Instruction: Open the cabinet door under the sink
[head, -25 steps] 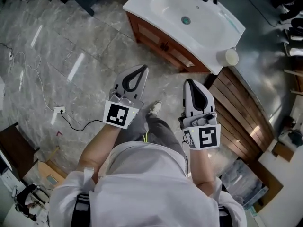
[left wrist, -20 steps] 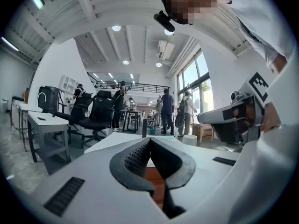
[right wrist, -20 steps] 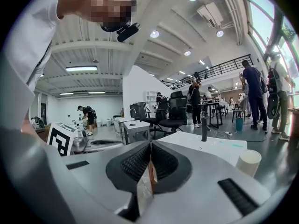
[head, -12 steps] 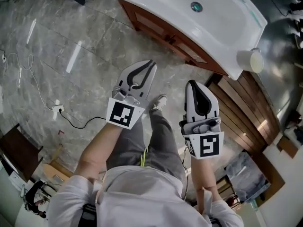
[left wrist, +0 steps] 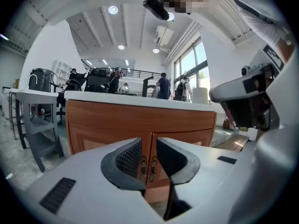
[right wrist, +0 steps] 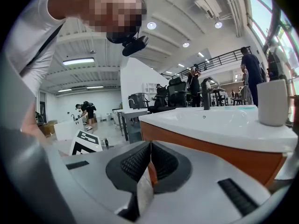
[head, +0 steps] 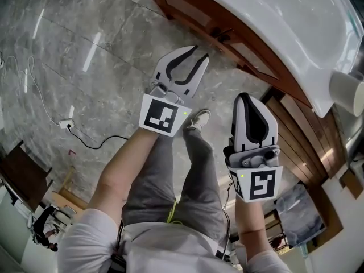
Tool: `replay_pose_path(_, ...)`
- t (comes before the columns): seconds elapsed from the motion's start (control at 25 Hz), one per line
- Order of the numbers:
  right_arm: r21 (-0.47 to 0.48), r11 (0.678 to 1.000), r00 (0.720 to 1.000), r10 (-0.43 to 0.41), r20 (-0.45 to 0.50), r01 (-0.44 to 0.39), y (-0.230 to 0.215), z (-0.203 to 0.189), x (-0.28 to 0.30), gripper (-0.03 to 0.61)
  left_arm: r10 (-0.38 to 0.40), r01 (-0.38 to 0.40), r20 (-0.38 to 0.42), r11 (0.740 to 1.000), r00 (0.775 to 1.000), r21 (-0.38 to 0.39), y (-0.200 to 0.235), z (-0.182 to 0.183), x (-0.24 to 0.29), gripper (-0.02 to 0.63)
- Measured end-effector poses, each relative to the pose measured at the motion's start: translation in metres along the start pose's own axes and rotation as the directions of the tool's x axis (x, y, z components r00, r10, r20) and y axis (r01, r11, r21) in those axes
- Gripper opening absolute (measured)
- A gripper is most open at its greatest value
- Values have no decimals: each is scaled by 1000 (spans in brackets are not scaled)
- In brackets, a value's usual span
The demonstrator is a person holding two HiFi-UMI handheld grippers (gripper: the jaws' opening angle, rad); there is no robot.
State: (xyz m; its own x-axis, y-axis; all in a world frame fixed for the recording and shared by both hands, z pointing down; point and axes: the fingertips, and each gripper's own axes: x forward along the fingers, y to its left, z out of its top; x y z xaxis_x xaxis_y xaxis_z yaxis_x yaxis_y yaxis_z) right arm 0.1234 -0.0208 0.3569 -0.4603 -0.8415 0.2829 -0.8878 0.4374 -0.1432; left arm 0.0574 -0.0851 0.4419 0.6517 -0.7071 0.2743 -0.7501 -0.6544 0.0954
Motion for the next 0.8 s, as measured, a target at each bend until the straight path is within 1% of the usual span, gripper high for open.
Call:
replay_pose_path(0.08, -4, 1000, 1000, 0, 7, 0, -8, -21, 10, 32, 10, -10, -20, 1000, 1000, 2, 8, -30, 21, 95)
replay_pose_path(0.24, -21, 1000, 1000, -1, 12, 1, -16, -58, 24, 32, 20, -20, 14, 1000, 1000, 10, 19, -70, 54, 99)
replay_pose_path(0.36, -40, 999, 1000, 3, 26, -2, -22, -80, 38, 32, 14, -15, 27, 999, 1000, 39, 26, -87, 69, 100)
replay_pose_path(0.48, -44, 999, 999, 5, 39, -3, -30, -101, 46, 32, -6, 5, 26, 999, 1000, 53, 25, -107, 83, 109)
replay_pose_path(0.64, -51, 999, 998, 3, 59, 0, -35, -122, 59, 32, -38, 36, 13, 994, 999, 100, 23, -127, 97, 110)
replay_pose_path(0.8, -60, 998, 997, -2, 78, 7, -40, -139, 65, 32, -52, 51, 6, 993, 999, 106, 23, -148, 111, 110)
